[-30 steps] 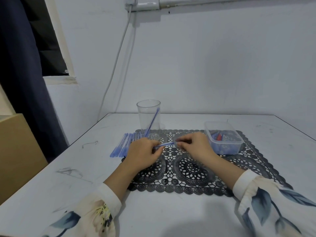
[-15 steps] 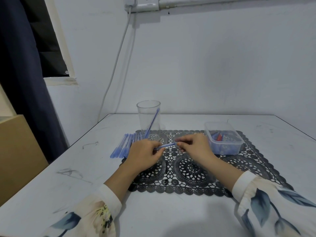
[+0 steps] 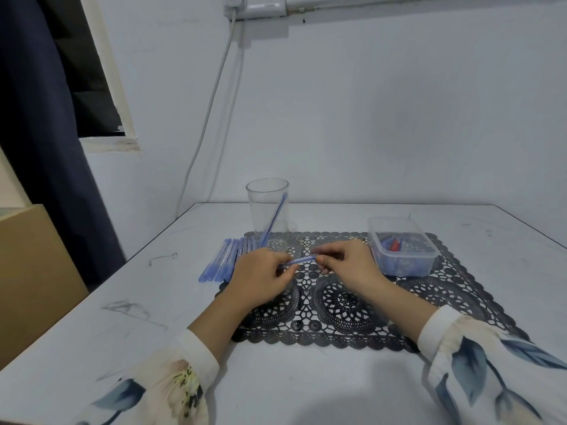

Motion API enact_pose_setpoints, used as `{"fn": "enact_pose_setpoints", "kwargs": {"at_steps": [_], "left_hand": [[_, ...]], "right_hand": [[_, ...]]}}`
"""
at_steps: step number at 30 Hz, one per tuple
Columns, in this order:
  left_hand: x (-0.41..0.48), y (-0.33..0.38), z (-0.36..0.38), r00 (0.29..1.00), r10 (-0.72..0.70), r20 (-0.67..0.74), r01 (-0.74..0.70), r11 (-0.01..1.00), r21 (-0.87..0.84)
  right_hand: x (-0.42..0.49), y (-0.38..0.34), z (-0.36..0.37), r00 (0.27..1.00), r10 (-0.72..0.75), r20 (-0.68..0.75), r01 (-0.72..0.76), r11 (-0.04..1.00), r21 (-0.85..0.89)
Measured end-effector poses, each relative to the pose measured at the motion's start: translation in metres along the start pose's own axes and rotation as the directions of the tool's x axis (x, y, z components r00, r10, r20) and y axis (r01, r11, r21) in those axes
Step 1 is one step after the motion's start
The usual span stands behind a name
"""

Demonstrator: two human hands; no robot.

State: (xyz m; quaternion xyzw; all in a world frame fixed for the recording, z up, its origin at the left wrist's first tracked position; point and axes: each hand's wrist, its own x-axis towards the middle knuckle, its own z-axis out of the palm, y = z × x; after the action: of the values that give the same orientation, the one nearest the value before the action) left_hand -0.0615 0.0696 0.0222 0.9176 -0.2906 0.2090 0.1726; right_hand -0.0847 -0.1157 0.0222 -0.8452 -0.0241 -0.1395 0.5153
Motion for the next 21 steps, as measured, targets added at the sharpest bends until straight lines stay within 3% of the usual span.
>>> {"fn": "enact_pose_setpoints", "kwargs": {"at_steps": [3, 7, 12, 21], "left_hand": [[-0.0003, -0.0001, 0.0001, 1.000, 0.008, -0.001, -0.008, 1.000, -0.006], [0.0002, 0.0001, -0.0005, 1.000, 0.007, -0.005, -0.007, 1.000, -0.018], [-0.0007, 0.0011, -0.0012, 1.000, 0.021, -0.005, -0.021, 0.999, -0.049], [-0.0007, 0.0017, -0.0022, 0.999, 0.030, -0.016, -0.031, 0.997, -0.076]], "right_hand": [[-0.0003, -0.0004, -0.0014, 1.000, -0.023, 0.016, 0.023, 0.999, -0.022], [-0.0021, -0.0030, -0.0023, 0.994, -0.106, 0.028, 0.109, 0.959, -0.262], [-0.0058, -0.0067, -0.0018, 0.985, -0.143, 0.095, 0.168, 0.919, -0.357], [-0.0055, -0.0022, -0.0020, 0.988, -0.126, 0.091, 0.144, 0.962, -0.233]]}}
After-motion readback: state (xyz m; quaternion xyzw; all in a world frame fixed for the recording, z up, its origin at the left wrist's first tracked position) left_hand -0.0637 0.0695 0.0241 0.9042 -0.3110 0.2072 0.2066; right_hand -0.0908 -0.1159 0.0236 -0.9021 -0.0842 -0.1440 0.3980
